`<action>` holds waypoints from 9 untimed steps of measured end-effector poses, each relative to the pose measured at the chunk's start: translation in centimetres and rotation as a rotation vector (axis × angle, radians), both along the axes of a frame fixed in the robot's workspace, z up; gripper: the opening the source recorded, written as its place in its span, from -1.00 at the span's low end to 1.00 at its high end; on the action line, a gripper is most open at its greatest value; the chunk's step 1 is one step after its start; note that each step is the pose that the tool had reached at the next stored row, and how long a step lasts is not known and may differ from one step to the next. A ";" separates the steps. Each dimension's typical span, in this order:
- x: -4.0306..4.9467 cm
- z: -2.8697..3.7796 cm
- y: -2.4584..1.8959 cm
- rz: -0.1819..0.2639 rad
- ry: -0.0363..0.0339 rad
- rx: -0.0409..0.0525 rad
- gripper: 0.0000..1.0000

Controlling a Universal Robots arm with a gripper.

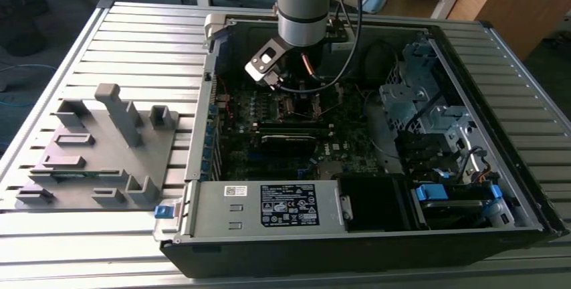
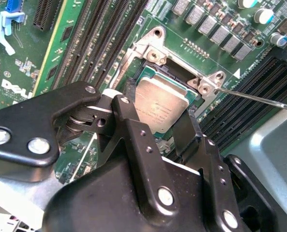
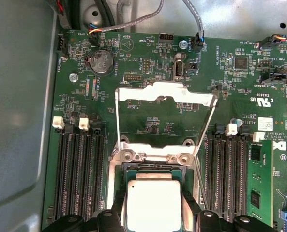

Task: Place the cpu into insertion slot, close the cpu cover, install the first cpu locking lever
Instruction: 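Place the cpu into insertion slot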

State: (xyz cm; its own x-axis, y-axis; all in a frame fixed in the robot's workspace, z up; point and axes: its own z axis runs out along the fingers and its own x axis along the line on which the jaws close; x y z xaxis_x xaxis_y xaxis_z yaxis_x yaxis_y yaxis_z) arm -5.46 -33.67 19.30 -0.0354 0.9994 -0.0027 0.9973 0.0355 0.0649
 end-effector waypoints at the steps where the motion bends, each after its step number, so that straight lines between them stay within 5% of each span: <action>1: 0.00 -0.01 0.00 0.000 0.0000 0.0000 0.08; 9: 0.00 -0.08 0.00 0.000 0.0000 0.0000 0.08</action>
State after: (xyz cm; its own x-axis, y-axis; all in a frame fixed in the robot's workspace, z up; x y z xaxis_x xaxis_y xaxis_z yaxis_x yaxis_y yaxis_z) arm -5.46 -33.67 19.22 -0.0350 0.9994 -0.0027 0.9973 0.0351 0.0649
